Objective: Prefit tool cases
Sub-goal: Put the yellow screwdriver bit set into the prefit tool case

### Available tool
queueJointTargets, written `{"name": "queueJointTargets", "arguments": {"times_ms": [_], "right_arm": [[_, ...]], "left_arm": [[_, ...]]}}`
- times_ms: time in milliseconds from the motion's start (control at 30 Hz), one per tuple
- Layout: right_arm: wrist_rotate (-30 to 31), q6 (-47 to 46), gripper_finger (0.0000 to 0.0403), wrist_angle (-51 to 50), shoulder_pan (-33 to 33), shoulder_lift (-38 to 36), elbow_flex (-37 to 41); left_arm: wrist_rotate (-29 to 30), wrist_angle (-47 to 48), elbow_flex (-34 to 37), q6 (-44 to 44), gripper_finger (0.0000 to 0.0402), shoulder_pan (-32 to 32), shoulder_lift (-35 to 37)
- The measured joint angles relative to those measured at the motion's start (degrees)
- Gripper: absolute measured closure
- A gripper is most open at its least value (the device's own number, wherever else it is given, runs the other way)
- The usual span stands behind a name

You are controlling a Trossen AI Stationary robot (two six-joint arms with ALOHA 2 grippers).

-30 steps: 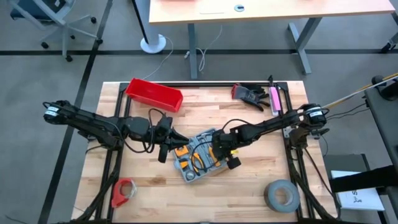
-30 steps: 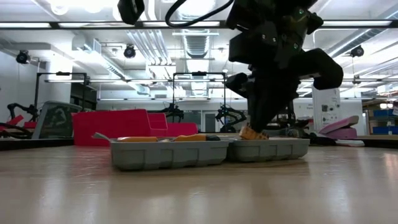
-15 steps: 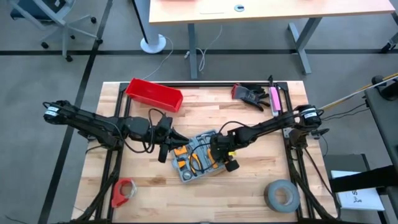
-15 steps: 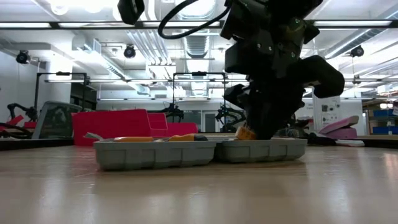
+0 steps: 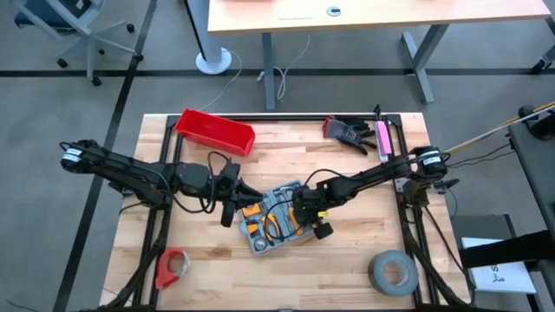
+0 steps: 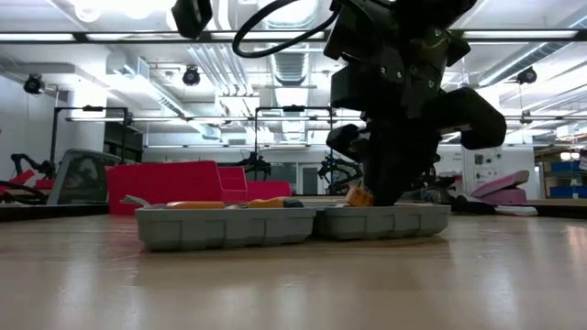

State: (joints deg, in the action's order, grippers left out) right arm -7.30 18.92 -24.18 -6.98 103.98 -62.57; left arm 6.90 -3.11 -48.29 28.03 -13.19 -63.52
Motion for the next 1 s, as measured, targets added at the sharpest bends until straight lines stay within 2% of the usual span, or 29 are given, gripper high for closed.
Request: {"name": "queueJointTargets", "arguments": {"times_ms": [167, 433, 667, 867, 1000], "right_arm": [[2.9, 1.3, 0.0387, -1.2, -1.0, 0.0, -0.7], [6.2, 8.1, 0.0394, -8.5, -1.7, 0.2, -7.1], [6.0, 19.7, 0.0396, -14.6, -1.8, 0.2, -10.1], [6.0, 25.4, 0.0397, -15.0, -2.3, 0.2, -10.2], [6.0, 33.5, 0.0393, -15.1, -3.6, 0.2, -10.2]], "left_arm": [[-1.9, 0.7, 0.0, 1.7, 0.0335, 0.0, 0.6], [-1.9, 0.6, 0.0, 3.3, 0.0335, 0.0, 1.5], [-1.9, 1.3, 0.0, 4.3, 0.0335, 0.0, 1.5], [-1.9, 1.2, 0.0, 4.3, 0.0335, 0.0, 1.3], [-1.9, 1.2, 0.0, 4.3, 0.0335, 0.0, 1.1]]}}
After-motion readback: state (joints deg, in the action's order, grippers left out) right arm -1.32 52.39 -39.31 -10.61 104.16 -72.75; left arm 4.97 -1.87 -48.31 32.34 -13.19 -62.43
